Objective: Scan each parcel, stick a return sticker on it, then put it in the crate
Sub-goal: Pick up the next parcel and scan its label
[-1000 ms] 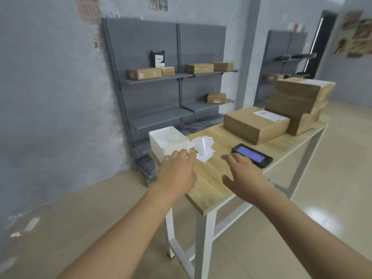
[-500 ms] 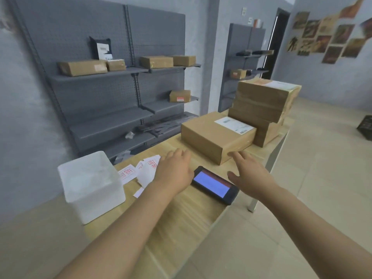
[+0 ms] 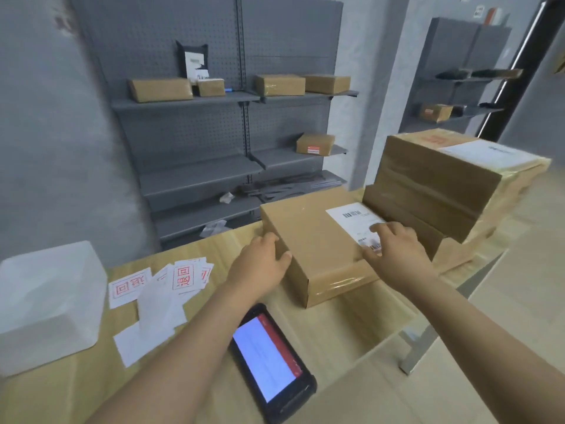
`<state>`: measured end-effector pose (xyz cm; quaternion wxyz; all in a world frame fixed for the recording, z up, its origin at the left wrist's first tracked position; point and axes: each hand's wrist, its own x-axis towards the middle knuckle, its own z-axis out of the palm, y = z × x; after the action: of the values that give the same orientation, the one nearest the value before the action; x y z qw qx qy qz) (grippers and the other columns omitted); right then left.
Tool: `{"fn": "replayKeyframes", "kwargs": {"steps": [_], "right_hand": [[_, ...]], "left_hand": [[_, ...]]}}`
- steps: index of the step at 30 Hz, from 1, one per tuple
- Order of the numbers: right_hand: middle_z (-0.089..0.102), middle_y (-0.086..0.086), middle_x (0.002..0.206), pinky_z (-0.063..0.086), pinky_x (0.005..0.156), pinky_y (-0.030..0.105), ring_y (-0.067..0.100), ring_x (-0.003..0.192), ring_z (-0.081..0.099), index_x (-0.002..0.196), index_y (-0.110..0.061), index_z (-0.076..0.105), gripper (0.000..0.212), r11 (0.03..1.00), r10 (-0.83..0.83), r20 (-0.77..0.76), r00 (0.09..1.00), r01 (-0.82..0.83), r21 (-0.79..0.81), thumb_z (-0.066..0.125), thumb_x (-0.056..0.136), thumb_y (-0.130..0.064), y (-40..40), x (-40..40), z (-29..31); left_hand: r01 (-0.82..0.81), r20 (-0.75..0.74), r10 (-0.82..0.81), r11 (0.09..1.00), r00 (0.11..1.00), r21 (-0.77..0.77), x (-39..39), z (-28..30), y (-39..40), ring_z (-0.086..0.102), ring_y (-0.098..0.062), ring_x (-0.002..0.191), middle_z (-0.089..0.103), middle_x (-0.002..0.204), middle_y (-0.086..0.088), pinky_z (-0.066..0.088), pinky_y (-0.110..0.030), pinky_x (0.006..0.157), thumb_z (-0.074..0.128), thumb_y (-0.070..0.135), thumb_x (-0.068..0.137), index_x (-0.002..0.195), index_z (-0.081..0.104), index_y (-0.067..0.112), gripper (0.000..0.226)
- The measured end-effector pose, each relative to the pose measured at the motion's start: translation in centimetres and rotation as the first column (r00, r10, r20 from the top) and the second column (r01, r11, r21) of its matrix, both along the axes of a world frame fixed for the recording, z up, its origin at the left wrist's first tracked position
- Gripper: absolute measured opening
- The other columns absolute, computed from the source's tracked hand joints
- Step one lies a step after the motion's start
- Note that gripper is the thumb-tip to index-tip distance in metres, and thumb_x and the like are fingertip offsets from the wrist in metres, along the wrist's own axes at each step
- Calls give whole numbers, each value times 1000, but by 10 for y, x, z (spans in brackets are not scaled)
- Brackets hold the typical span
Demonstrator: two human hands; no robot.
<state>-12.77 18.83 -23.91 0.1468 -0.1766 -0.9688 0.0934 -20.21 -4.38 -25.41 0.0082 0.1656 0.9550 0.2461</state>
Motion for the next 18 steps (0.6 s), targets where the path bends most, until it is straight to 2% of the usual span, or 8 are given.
{"fn": "replayKeyframes", "kwargs": {"steps": [3,7,9,11,13,18], "right_hand": [[44,12,136,37,96,40,34,118,39,135,-15,43,50,1000,17,67,998,-15,-26,50,91,-38,32,-24,-1],[42,15,136,35,97,44,39,117,39,137,-14,38,57,993,36,170,985,-15,-121,50,89,-42,53,-47,-12],[45,16,133,36,96,45,38,116,40,133,-13,40,59,993,19,180,983,2,-117,50,87,-48,57,-56,-16],[50,15,128,36,93,44,38,114,41,127,-12,44,62,996,-5,183,983,21,-88,51,83,-56,59,-62,-17],[53,16,124,35,93,43,38,114,41,124,-14,46,67,995,-9,196,981,28,-96,54,78,-61,60,-65,-16],[48,17,125,33,96,44,39,118,38,129,-24,45,71,965,5,90,996,19,-260,66,71,-60,55,-54,-7]], "left_hand": [[-128,127,115,986,985,105,-12,-5,23,57,-26,110,57,127,-7,41,-30,79,50,46,93,129,46,15,48],[-323,352,248,931,903,172,-20,-12,39,54,-29,117,53,135,-10,36,-28,78,46,52,92,139,37,9,63],[-368,442,251,908,861,201,-21,-18,42,56,-28,113,55,131,-9,43,-30,81,46,53,90,137,40,11,63],[-406,517,217,868,828,285,-18,-22,46,59,-26,110,59,128,-6,47,-35,94,49,52,88,134,46,12,60],[-451,555,204,820,806,353,-15,-24,51,60,-27,111,61,126,-7,45,-40,101,50,46,89,132,47,12,55],[-508,550,234,752,802,420,-4,-13,49,62,-27,99,65,110,-7,49,-41,95,48,37,90,122,51,14,40]]}}
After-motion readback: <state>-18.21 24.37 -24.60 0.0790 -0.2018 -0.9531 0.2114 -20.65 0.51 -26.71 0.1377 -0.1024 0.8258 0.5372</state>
